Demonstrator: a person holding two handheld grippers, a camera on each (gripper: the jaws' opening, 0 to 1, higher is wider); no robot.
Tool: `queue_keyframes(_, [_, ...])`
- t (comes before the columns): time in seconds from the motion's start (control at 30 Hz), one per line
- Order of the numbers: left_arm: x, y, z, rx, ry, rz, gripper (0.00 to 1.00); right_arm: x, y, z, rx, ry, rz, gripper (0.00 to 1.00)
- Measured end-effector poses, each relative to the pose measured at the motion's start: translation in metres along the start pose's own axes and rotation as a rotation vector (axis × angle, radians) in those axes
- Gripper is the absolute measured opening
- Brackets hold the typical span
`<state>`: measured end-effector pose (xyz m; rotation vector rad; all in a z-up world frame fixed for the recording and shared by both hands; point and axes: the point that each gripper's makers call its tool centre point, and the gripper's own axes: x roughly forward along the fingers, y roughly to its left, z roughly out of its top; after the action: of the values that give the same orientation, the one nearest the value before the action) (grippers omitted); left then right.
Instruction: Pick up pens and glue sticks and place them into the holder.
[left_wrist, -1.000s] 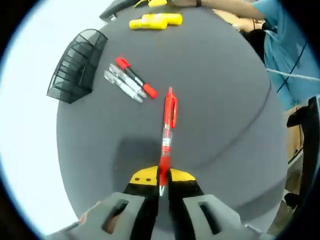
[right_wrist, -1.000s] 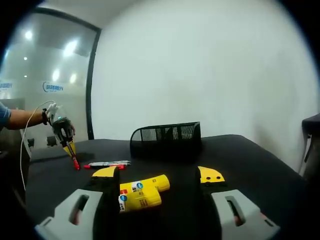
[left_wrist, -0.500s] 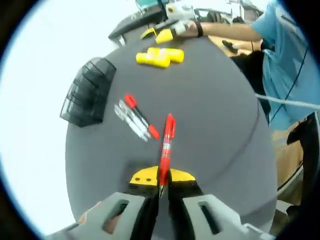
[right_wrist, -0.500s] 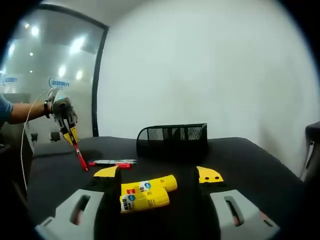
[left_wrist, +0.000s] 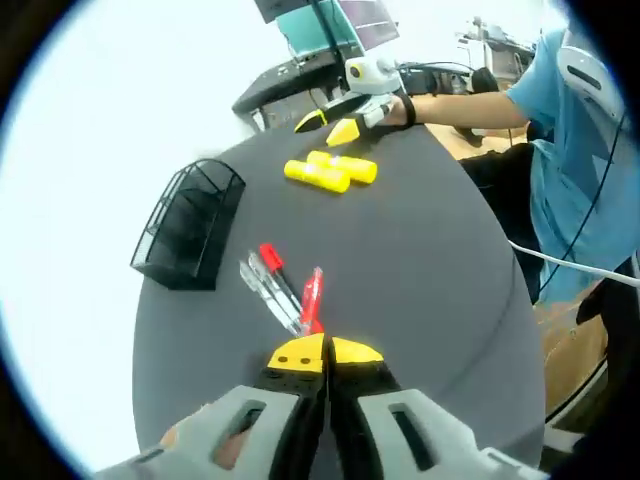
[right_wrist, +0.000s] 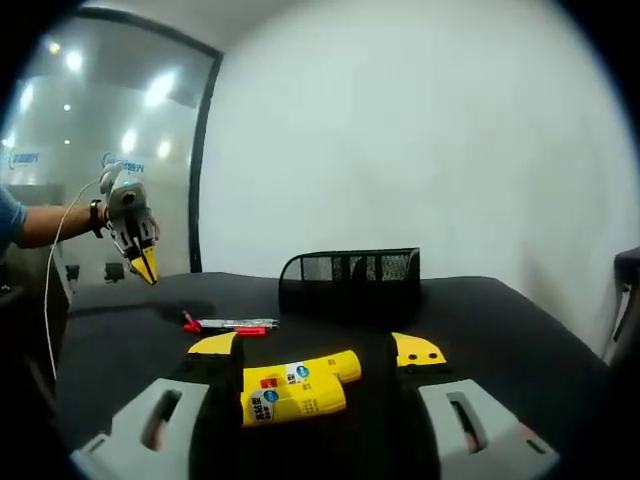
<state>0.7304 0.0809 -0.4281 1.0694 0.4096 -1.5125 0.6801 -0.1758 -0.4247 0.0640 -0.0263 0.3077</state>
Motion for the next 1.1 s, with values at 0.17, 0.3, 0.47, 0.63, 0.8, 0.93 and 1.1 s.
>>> queue_keyframes(0.17, [0.002,0.015,-0.007,-0.092,-0.083,0.062,0.00,0.000,-0.001,0.000,0.000,0.001,-0.003,0.54])
queue_keyframes(0.3, [0.007,0.015,-0.017,-0.096,-0.060,0.049,0.00,0.001,-0.001,-0.001,-0.004,0.002,-0.003,0.54])
queue_keyframes(0.47, [0.020,0.022,-0.027,-0.109,-0.044,0.074,0.08,0.001,-0.003,0.000,0.002,-0.002,-0.004,0.53])
queue_keyframes(0.63, [0.031,0.030,-0.034,-0.083,-0.022,0.085,0.14,0.001,-0.002,0.000,0.001,-0.001,-0.005,0.53])
queue_keyframes(0.8, [0.044,0.032,-0.042,-0.100,-0.010,0.052,0.14,0.002,-0.003,0.000,0.009,-0.004,-0.009,0.53])
queue_keyframes(0.93, [0.055,0.034,-0.049,-0.103,0.012,0.036,0.14,0.001,-0.004,0.001,0.016,-0.006,-0.013,0.53])
queue_keyframes(1.1, [0.061,0.038,-0.054,-0.131,0.021,0.010,0.14,0.002,-0.005,0.000,0.015,-0.003,-0.013,0.52])
